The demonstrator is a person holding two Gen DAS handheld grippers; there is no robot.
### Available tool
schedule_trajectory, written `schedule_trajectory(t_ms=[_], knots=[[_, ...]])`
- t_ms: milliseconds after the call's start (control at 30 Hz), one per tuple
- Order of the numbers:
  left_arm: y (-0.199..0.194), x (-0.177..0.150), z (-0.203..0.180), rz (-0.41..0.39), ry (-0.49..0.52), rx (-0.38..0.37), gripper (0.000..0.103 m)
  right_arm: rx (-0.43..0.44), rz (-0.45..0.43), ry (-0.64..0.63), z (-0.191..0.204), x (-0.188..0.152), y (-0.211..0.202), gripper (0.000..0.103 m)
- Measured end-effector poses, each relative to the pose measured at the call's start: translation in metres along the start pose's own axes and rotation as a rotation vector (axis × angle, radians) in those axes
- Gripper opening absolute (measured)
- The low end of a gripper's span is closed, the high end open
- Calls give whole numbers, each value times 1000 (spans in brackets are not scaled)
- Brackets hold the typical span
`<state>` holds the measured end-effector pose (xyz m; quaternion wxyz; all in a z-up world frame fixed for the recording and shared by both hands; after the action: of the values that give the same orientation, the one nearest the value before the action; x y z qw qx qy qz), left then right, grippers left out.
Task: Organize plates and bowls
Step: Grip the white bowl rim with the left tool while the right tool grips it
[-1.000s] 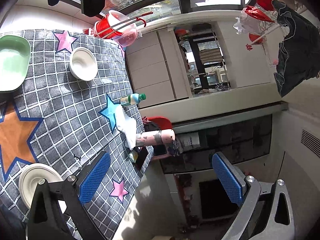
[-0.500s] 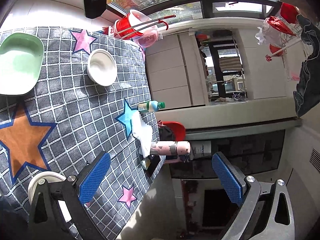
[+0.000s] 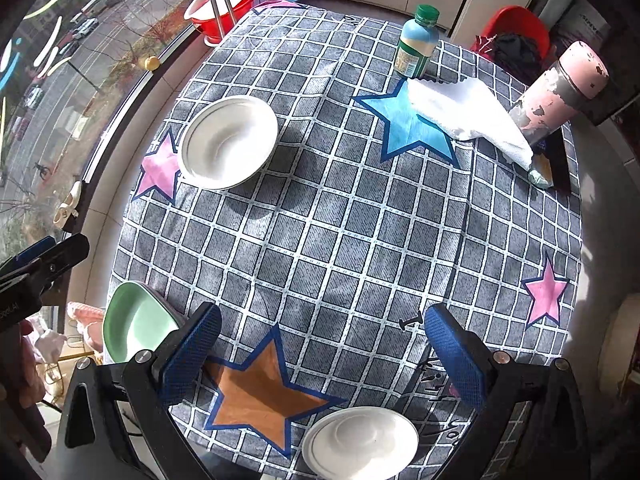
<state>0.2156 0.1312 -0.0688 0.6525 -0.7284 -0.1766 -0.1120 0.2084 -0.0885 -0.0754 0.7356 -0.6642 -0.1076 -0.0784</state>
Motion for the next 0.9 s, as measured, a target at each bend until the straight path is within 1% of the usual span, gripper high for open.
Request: schedule_trajectory(t_ms=[33, 133, 267, 400, 500, 567, 600, 667, 700, 733, 767, 800, 833, 867, 900], knots=[[8, 10, -3, -4, 13, 26, 103, 25, 12, 25, -1, 12, 9, 102], [30, 32, -11, -13, 28, 68, 103, 72, 37, 57, 3, 43, 38, 102], [65, 59, -22, -11, 37, 123, 103, 93, 33, 70, 14, 76, 71, 102], [101, 80, -23, 11, 36, 186, 103, 87, 43, 98, 20, 103, 104, 102], [121, 91, -21, 20, 32, 212, 103, 72, 52, 101, 23, 115, 125, 102], [134, 95, -20, 30, 51, 229, 102, 62, 59, 100, 23, 121, 136, 102], [140, 96, -20, 38, 64, 236, 101, 58, 65, 96, 24, 123, 142, 102], [154, 97, -20, 62, 91, 253, 93, 63, 74, 85, 28, 125, 152, 102], [160, 98, -21, 75, 97, 250, 91, 68, 77, 77, 30, 126, 156, 102], [166, 98, -22, 89, 100, 245, 86, 73, 78, 71, 32, 127, 159, 102], [171, 97, -22, 104, 102, 245, 80, 78, 77, 64, 34, 127, 161, 98], [177, 96, -23, 121, 100, 237, 78, 90, 79, 58, 37, 128, 164, 95], [182, 95, -24, 141, 97, 221, 71, 107, 87, 53, 39, 128, 167, 82], [187, 94, -25, 160, 93, 202, 60, 133, 99, 53, 41, 128, 170, 63], [191, 92, -27, 180, 92, 185, 55, 166, 119, 59, 44, 127, 174, 54]])
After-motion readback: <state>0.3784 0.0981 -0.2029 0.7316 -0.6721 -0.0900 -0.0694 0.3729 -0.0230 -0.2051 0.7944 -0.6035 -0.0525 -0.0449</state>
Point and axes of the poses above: each gripper's, at about its wrist camera, not at the fingertips, and y roughly the way its jaws point, z to its left, x to its top, the point moved 4 cm from there along y, roughly the way its jaws point, and after that the axes turned 4 degrees about -z, right-handed, at the moved point
